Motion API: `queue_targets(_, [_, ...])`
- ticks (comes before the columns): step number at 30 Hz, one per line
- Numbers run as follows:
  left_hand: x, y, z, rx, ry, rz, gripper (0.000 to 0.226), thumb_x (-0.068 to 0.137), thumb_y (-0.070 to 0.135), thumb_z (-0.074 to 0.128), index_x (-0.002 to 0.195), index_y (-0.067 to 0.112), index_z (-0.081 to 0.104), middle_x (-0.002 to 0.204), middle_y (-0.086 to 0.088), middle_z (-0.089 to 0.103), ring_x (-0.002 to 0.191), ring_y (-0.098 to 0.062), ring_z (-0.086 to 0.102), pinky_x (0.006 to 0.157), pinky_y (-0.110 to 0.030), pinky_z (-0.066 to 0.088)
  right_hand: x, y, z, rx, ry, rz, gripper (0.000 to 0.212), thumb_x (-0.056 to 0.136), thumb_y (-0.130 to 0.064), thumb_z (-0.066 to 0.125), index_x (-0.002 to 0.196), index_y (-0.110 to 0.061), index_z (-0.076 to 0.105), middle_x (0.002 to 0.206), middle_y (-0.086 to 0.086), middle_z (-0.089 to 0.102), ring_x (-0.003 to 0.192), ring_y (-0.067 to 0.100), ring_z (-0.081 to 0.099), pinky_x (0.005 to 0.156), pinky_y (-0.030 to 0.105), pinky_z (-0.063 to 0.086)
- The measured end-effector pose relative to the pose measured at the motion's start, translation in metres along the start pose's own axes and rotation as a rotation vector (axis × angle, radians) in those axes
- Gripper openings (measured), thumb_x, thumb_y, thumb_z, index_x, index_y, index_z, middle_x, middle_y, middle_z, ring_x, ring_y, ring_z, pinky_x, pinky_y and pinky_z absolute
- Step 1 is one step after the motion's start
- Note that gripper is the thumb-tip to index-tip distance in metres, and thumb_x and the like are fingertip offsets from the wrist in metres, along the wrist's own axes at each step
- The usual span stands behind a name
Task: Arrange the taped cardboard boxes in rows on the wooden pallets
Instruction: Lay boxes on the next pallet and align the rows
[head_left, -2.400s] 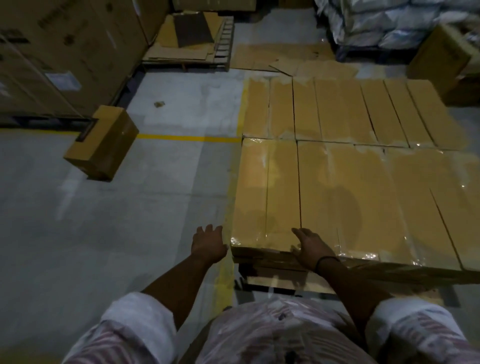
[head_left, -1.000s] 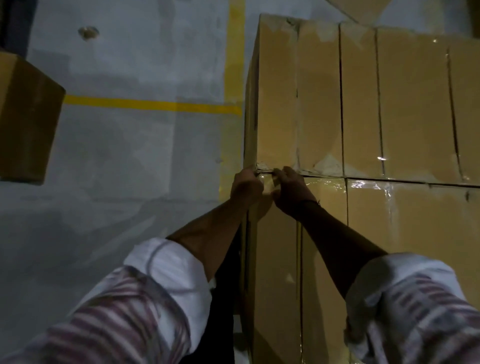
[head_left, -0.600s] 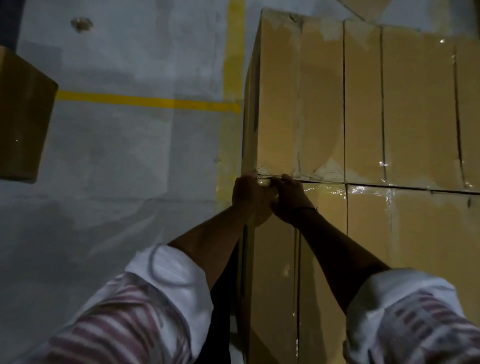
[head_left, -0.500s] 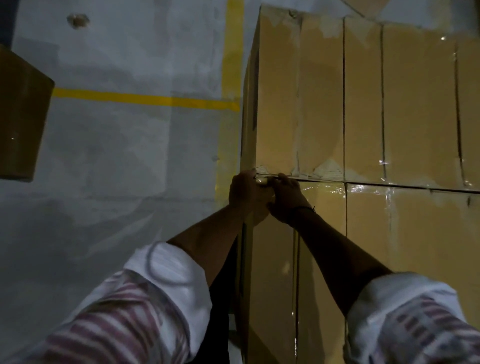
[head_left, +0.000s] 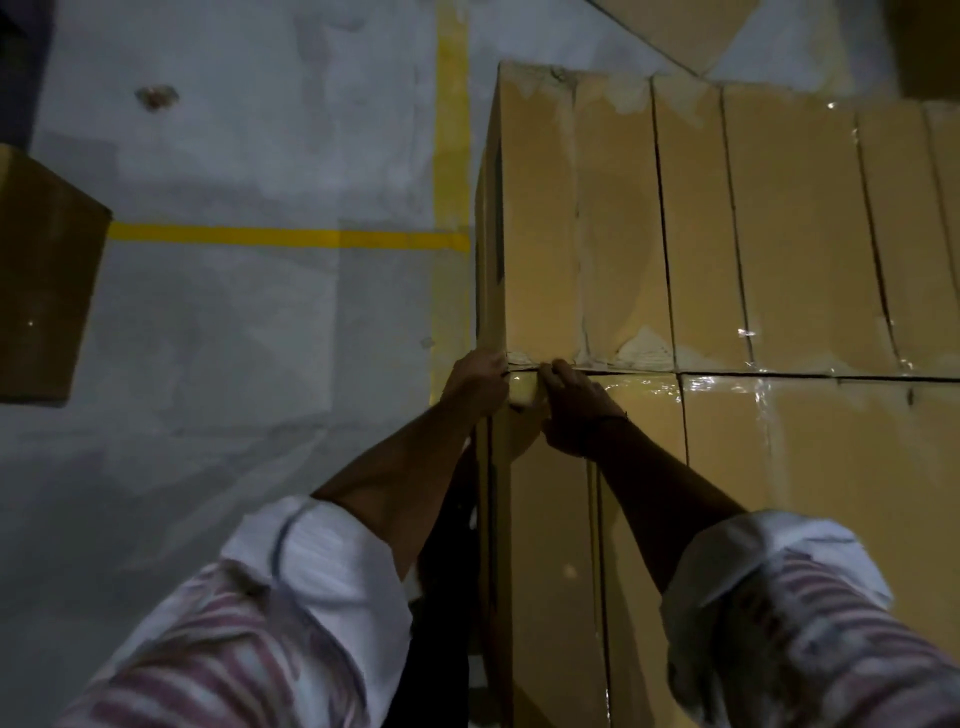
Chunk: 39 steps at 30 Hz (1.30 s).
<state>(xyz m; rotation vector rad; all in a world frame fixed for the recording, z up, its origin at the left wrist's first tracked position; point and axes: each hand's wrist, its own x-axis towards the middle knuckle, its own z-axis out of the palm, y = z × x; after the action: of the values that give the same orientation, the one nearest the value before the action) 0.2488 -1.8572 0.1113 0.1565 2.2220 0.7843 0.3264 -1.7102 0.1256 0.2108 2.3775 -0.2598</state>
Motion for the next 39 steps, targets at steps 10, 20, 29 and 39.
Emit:
queue_targets(10, [-0.101,0.0,-0.021,-0.03,0.18,0.091,0.021,0.096,0.013,0.064,0.084,0.029,0.067,0.103,-0.009,0.069,0.098,-0.023,0.065,0.08,-0.03,0.045,-0.098,-0.032,0.015,0.189,0.236,0.06,0.08,0.1,-0.035,0.052,0.162,-0.013,0.007,0.169,0.013,0.009,0.155,0.033,0.009,0.126,0.049,0.016])
queue_targets(20, [-0.257,0.004,-0.034,0.345,0.399,0.383,0.028,0.096,0.036,0.062,0.12,0.025,0.072,0.117,-0.003,0.074,0.11,-0.027,0.068,0.088,-0.035,0.054,-0.239,-0.068,-0.003,0.181,0.509,0.039,0.075,0.104,-0.037,0.047,0.163,-0.017,0.005,0.17,0.007,0.006,0.156,0.029,0.006,0.126,0.045,0.015])
queue_targets(29, [-0.404,-0.055,-0.054,0.243,0.637,0.425,0.033,0.094,0.039,0.062,0.121,0.025,0.074,0.12,0.002,0.074,0.113,-0.021,0.068,0.094,-0.036,0.054,-0.352,-0.123,0.028,0.196,0.652,-0.062,0.074,0.103,-0.038,0.049,0.162,-0.016,0.011,0.168,0.008,0.013,0.154,0.031,0.011,0.125,0.043,0.016])
queue_targets(39, [-0.467,-0.126,-0.106,0.224,0.736,0.347,0.029,0.095,0.042,0.064,0.117,0.027,0.075,0.113,0.005,0.076,0.108,-0.02,0.07,0.09,-0.034,0.055,-0.371,-0.215,0.039,0.14,0.706,-0.196,0.073,0.098,-0.043,0.054,0.159,-0.015,0.024,0.163,0.011,0.027,0.148,0.035,0.023,0.121,0.048,0.025])
